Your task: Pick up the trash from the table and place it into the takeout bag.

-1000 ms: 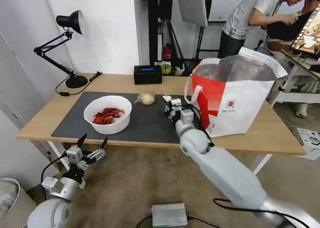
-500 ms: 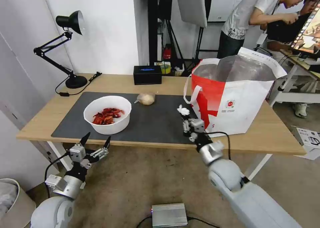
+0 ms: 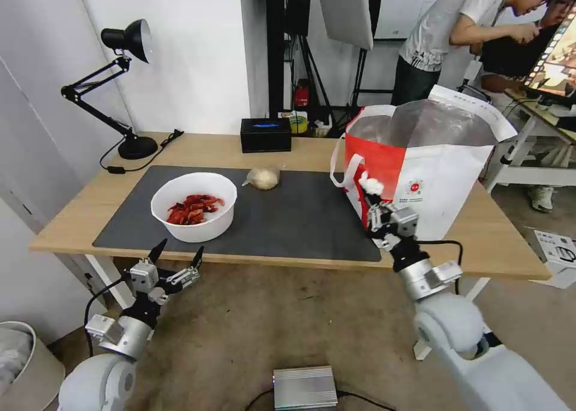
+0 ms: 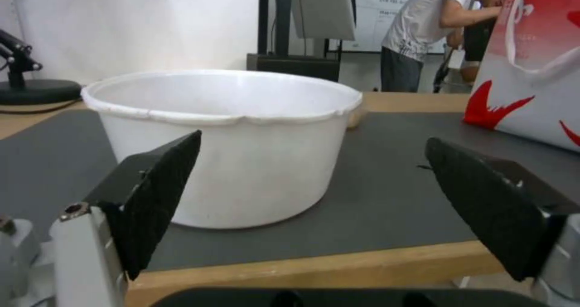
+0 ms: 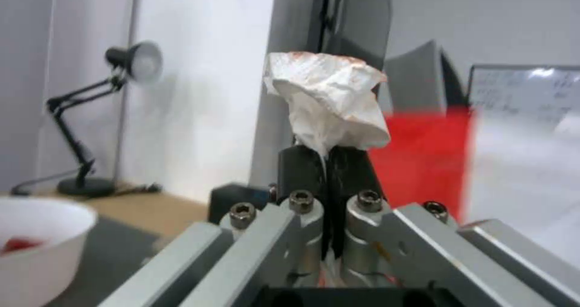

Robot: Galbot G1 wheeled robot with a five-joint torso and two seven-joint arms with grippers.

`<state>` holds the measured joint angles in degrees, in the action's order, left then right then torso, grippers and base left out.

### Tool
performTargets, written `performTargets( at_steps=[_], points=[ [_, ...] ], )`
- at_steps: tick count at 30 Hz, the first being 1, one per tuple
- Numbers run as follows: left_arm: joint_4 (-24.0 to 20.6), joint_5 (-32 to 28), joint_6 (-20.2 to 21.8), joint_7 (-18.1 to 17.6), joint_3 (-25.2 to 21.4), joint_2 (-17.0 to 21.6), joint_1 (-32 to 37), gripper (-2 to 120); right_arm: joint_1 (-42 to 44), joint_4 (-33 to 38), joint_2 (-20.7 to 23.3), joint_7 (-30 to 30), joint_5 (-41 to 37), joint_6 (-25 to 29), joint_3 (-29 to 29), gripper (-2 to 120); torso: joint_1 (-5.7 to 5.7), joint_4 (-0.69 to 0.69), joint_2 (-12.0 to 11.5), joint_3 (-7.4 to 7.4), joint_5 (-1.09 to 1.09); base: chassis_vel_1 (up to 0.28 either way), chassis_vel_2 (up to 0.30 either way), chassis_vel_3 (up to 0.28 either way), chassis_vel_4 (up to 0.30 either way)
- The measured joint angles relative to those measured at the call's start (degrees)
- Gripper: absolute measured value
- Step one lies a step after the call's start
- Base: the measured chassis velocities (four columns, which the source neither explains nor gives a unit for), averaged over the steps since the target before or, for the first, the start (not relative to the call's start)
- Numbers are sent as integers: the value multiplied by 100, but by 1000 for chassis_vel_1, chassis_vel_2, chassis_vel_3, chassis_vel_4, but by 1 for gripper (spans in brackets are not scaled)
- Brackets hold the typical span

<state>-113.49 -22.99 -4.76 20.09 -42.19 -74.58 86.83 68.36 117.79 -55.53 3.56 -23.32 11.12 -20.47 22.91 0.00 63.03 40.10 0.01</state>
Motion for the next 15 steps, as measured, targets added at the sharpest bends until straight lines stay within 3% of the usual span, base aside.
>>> performTargets(
  at_steps=[10, 15],
  points=[
    [-69, 8, 15, 30, -6, -15, 37, 100, -278, 283, 384, 240, -477, -38, -423, 0, 1, 0, 0, 0, 0, 0, 0, 0, 0],
    [-137, 22, 23, 33, -19, -33, 65, 100, -664, 418, 896, 585, -1062, -406, -643, 0, 1, 0, 0, 0, 0, 0, 0, 0, 0]
  ],
)
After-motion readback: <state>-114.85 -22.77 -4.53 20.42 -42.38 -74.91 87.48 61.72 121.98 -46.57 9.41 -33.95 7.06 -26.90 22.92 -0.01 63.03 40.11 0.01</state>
